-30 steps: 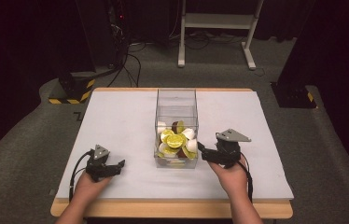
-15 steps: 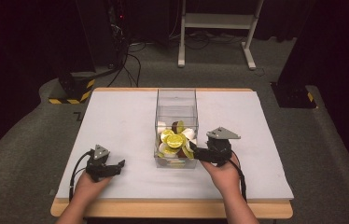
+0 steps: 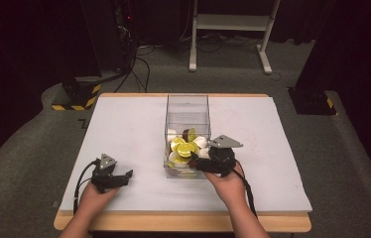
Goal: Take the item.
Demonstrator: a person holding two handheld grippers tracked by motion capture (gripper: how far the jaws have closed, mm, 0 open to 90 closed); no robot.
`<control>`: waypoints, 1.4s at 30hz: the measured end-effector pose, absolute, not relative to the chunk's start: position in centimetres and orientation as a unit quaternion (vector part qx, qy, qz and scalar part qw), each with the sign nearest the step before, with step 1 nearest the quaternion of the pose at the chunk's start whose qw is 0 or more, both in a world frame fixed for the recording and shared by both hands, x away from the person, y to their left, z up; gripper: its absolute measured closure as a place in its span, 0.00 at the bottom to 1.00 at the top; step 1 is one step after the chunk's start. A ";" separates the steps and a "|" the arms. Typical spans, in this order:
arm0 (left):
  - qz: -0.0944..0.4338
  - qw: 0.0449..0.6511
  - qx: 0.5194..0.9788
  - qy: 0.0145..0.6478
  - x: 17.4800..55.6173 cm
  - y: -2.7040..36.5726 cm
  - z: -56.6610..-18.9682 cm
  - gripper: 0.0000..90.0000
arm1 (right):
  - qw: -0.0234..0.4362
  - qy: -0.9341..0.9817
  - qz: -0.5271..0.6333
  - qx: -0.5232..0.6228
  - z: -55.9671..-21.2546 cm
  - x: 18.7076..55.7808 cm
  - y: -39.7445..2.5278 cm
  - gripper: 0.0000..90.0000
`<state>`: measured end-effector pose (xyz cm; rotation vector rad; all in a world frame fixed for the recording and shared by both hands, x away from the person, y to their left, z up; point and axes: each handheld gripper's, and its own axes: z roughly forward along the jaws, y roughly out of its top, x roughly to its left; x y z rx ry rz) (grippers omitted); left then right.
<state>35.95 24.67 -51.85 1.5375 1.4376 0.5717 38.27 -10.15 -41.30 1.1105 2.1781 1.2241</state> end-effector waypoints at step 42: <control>0.232 0.463 0.625 0.585 36.0 24.7 -51.9 0.24 | 0.192 0.817 0.397 0.371 -42.4 40.0 -5.2 0.31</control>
